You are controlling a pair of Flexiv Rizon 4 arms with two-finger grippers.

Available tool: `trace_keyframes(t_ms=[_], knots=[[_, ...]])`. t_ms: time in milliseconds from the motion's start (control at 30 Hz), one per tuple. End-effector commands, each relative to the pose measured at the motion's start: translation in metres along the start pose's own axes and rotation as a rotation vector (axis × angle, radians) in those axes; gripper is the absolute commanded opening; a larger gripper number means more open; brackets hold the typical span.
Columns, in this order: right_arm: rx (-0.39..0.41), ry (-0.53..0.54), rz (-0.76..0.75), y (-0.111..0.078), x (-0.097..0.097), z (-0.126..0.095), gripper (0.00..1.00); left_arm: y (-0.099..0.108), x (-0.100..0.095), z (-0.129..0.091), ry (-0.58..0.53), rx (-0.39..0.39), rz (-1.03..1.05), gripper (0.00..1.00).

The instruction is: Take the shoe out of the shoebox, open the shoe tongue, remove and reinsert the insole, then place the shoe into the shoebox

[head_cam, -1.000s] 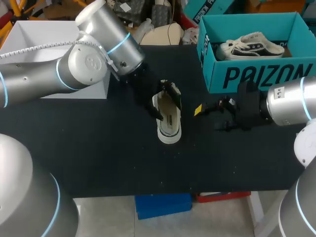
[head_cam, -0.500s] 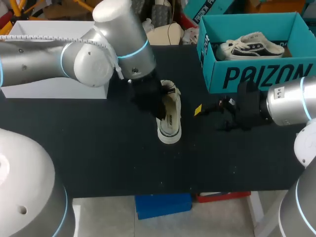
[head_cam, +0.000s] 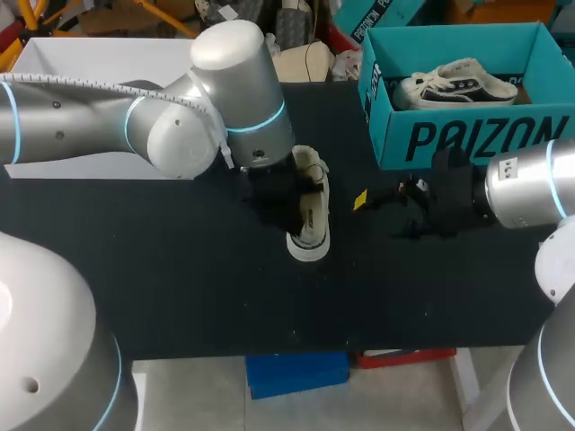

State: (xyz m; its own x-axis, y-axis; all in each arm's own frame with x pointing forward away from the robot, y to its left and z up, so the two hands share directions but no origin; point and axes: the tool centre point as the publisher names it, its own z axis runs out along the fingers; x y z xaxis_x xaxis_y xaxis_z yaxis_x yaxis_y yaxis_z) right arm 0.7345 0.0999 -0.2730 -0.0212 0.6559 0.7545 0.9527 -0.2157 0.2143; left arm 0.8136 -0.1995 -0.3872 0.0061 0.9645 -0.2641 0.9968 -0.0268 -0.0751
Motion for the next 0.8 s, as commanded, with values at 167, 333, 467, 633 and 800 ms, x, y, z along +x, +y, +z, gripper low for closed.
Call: trace_keyframes(t_ms=[167, 333, 467, 633, 800], knots=[[0.001, 0.000, 0.000, 0.000, 0.000, 0.000, 1.00, 0.005, -0.004, 0.022, 0.025, 0.019, 0.017, 0.00], [0.001, 0.000, 0.000, 0.000, 0.000, 0.000, 1.00, 0.004, -0.005, 0.030, 0.042, 0.037, 0.030, 0.00], [0.001, 0.000, 0.000, 0.000, 0.000, 0.000, 1.00, 0.004, -0.003, 0.033, 0.043, 0.044, 0.025, 0.00], [0.001, 0.000, 0.000, 0.000, 0.000, 0.000, 1.00, 0.005, -0.004, 0.021, -0.004, 0.040, -0.014, 0.00], [0.001, 0.000, 0.000, 0.000, 0.000, 0.000, 1.00, 0.005, -0.018, -0.019, -0.166, 0.086, -0.165, 0.00]])
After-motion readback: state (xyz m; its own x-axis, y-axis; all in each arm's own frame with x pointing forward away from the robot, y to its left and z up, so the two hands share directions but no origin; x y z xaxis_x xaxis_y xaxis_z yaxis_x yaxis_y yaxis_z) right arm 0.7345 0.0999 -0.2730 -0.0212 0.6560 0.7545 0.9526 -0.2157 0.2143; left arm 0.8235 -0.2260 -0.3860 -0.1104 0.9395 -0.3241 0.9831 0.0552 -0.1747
